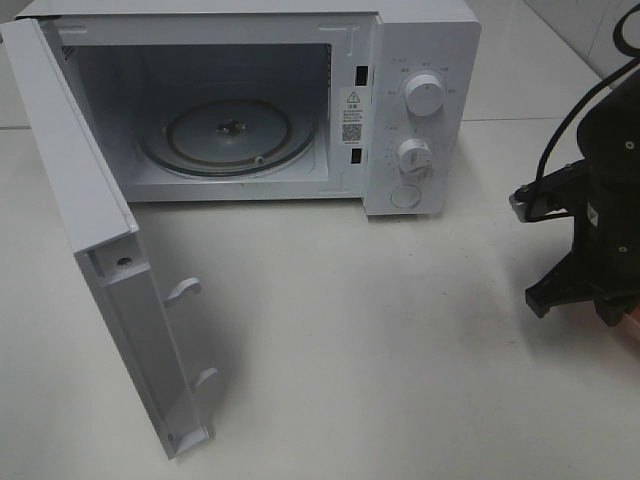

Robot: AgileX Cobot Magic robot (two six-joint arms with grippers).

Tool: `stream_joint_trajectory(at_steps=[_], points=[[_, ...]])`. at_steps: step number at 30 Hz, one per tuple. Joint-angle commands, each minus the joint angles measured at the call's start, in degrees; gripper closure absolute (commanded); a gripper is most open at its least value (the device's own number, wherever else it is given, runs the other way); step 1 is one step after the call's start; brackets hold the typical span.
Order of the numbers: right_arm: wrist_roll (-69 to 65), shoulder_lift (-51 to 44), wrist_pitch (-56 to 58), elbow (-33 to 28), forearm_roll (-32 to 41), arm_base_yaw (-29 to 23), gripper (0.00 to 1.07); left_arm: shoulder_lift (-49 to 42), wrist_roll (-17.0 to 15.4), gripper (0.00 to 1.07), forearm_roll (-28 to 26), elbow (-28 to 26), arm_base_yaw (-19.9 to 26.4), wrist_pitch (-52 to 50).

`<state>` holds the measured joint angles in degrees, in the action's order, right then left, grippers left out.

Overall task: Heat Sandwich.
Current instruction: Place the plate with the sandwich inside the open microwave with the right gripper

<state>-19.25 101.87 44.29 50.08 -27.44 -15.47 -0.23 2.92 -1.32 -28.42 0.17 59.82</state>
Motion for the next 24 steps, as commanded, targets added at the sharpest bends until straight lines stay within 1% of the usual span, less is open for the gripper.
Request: stream_joint_trajectory(at_steps=[1, 5, 7, 10, 12, 15, 17, 19, 21, 24], points=[[-0.92, -0.86, 4.41, 0.06, -1.89, -2.35, 1.07, -1.49, 0.29, 0.07, -0.46, 0.11, 0.23, -0.52], [-0.92, -1.15, 6.25, -0.06, -1.72, -4.07, 1.07, -1.49, 0.29, 0.07, -0.46, 0.11, 0.23, -0.52], [-0.80, -2.41, 7.28, -0.34, -1.66, -5.84, 1.07, -1.49, 0.29, 0.07, -0.46, 0.11, 0.23, -0.52], [-0.80, -3.72, 7.33, -0.97, -1.55, -6.70, 1.07, -1.49, 0.29, 0.07, -0.46, 0.11, 0.23, -0.52], [-0.69, -5.90, 7.68, -1.95, -1.26, -8.08, 1.07, -1.49, 0.29, 0.07, -0.46, 0.11, 0.23, -0.52], [0.23, -7.39, 8.14, -2.81, -0.23, -8.82, 1.07, -1.49, 0.29, 0.07, -0.46, 0.11, 0.23, -0.52], [1.78, -9.57, 8.59, -4.53, 1.32, -9.97, 1.07, -1.49, 0.29, 0.07, -0.46, 0.11, 0.23, -0.52], [1.89, -10.20, 8.65, -5.04, 1.60, -10.20, 1.07, -1.49, 0.29, 0.07, -0.46, 0.11, 0.23, -0.52], [2.18, -12.20, 8.71, -6.65, 2.58, -11.63, 1.07, -1.49, 0.29, 0.07, -0.46, 0.11, 0.23, -0.52], [2.41, -13.64, 8.77, -7.51, 2.98, -12.66, 1.07, -1.49, 0.29, 0.07, -0.46, 0.11, 0.23, -0.52]])
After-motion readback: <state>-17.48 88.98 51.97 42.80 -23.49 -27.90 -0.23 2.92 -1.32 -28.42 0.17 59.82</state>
